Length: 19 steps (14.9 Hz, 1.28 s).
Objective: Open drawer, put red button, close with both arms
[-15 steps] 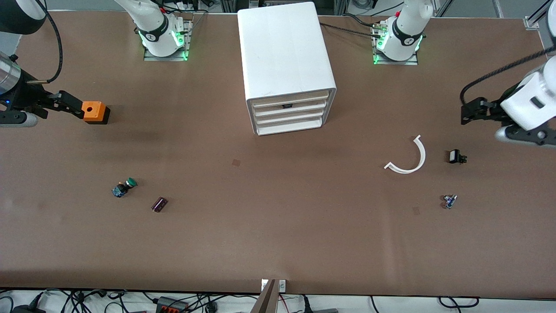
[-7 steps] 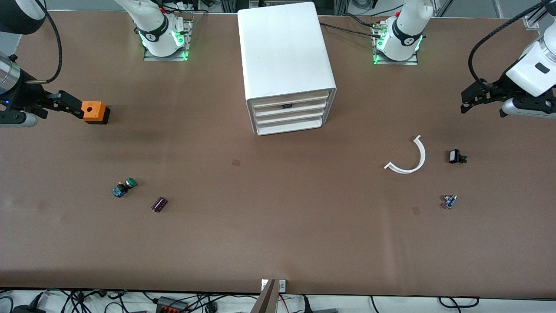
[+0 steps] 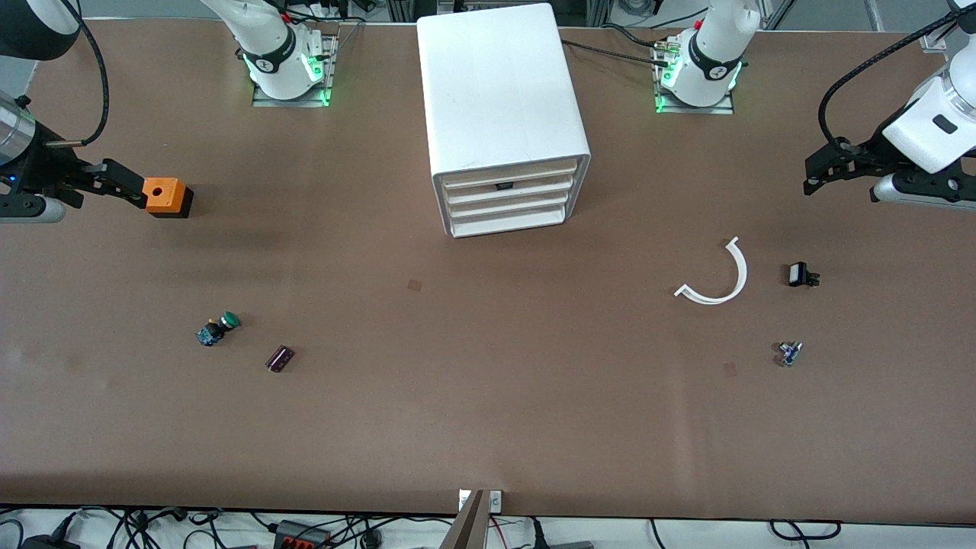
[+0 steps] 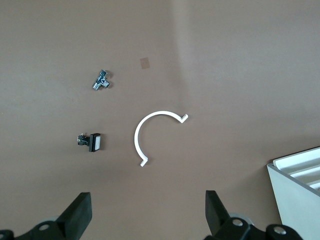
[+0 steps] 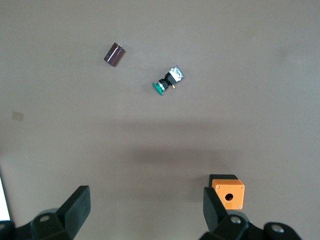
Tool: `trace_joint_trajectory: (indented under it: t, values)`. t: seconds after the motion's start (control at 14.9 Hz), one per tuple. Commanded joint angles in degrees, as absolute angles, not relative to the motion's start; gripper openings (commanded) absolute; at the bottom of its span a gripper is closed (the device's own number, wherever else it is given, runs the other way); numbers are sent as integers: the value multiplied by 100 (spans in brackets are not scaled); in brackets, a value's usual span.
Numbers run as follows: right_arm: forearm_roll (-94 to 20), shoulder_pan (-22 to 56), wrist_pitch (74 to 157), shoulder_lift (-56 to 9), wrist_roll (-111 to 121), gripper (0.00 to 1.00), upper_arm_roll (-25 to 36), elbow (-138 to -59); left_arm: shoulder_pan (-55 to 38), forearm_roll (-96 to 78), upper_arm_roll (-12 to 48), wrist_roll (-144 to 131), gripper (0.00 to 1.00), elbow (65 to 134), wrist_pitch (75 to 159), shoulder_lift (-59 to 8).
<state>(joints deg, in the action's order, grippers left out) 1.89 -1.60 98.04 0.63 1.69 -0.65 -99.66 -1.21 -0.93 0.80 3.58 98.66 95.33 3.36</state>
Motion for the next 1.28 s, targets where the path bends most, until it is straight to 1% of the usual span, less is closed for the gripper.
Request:
trace_joint_trajectory:
  t: [0.0, 0.87, 1.08, 1.21]
  values:
    - [185, -237, 9747, 114, 202, 100, -123, -9923, -176, -167, 35, 343, 100, 9554, 9352, 149]
    - [167, -237, 9747, 105, 185, 100, -114, -9923, -167, -158, 35, 360, 100, 9536, 9202, 149]
    - [167, -246, 9747, 97, 185, 100, -114, -9923, -176, -158, 26, 343, 100, 9352, 9185, 27]
    - [167, -246, 9747, 97, 185, 100, -114, -9923, -167, -158, 26, 343, 100, 9352, 9176, 26]
